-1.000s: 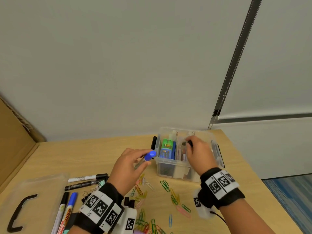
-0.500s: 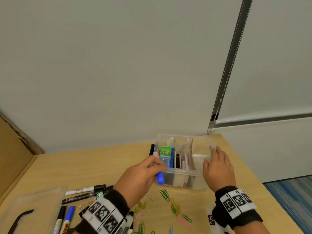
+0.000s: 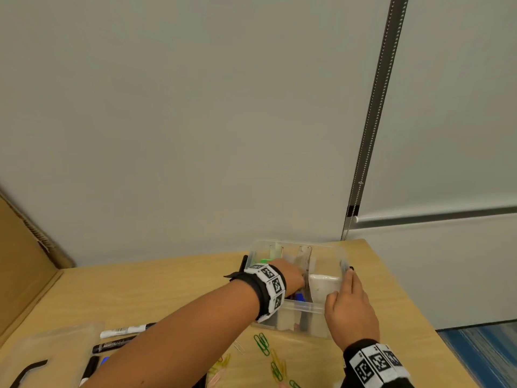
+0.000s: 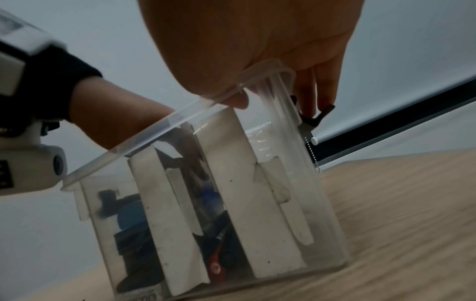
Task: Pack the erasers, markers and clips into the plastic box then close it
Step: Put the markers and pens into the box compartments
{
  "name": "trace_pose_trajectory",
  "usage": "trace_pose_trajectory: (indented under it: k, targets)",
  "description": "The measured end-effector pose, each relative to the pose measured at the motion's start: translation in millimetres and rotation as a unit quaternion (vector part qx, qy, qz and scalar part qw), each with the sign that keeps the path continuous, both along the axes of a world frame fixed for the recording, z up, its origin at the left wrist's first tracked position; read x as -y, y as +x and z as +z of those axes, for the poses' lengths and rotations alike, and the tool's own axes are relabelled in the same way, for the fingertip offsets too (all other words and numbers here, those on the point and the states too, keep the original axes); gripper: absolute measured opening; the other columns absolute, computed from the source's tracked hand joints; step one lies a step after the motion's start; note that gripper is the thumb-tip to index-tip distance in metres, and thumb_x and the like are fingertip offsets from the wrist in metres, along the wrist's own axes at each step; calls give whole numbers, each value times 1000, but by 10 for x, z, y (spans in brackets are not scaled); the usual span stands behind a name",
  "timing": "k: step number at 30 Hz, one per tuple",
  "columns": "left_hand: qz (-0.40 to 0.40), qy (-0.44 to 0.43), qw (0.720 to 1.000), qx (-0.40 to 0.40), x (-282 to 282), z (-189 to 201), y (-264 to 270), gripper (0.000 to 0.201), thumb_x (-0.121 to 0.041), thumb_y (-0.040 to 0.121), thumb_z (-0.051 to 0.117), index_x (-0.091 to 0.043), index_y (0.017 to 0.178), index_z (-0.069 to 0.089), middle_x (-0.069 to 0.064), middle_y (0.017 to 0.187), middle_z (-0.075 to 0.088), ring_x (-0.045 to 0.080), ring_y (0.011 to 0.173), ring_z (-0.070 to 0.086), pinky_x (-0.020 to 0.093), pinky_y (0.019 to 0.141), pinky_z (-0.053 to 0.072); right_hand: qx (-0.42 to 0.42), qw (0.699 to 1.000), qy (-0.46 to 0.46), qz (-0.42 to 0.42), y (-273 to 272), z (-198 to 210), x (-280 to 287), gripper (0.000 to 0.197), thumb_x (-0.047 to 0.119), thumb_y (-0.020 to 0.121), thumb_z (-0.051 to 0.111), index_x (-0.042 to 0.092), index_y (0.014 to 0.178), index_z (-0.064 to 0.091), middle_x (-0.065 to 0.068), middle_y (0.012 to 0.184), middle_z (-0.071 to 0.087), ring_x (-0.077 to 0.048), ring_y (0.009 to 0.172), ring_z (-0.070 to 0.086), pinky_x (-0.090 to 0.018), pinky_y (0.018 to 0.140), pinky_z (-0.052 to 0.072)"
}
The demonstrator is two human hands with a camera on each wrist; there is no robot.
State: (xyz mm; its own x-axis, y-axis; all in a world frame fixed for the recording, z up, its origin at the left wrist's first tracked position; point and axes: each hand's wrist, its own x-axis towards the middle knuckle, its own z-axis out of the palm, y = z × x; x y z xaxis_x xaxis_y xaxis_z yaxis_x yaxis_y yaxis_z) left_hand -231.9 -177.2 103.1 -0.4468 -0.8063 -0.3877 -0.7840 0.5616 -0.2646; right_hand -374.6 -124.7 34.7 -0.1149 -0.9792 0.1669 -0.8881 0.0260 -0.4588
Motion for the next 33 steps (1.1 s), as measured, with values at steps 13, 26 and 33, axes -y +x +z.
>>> trace_pose_trajectory:
  k: [13,26,33]
  targets:
    - [67,-178,941,-281,-762,-75,581,60,1,88,50,-28,139,43,-5,147,40,18,138,31,37,116,18,-40,999,22,-2,-10,24,-17,64,31,94,29,4,150,12,-13,156,20,-28,132,38,-38,104,41]
    - [350,-214,857,-311,-2169,-652,2275,32,-25,95,49,-34,124,57,-12,144,40,14,134,34,34,108,36,-60,978,-153,127,716,253,-474,43,19,85,52,9,127,50,-12,142,44,-35,134,34,-52,109,33]
    - [427,-167,858,-229,-2046,-762,2990,39,-27,96,42,-32,134,46,-10,145,39,15,134,30,35,110,31,-43,922,-102,370,1904,168,-716,24,22,88,43,22,106,59,6,110,56,-14,109,51,-28,92,45]
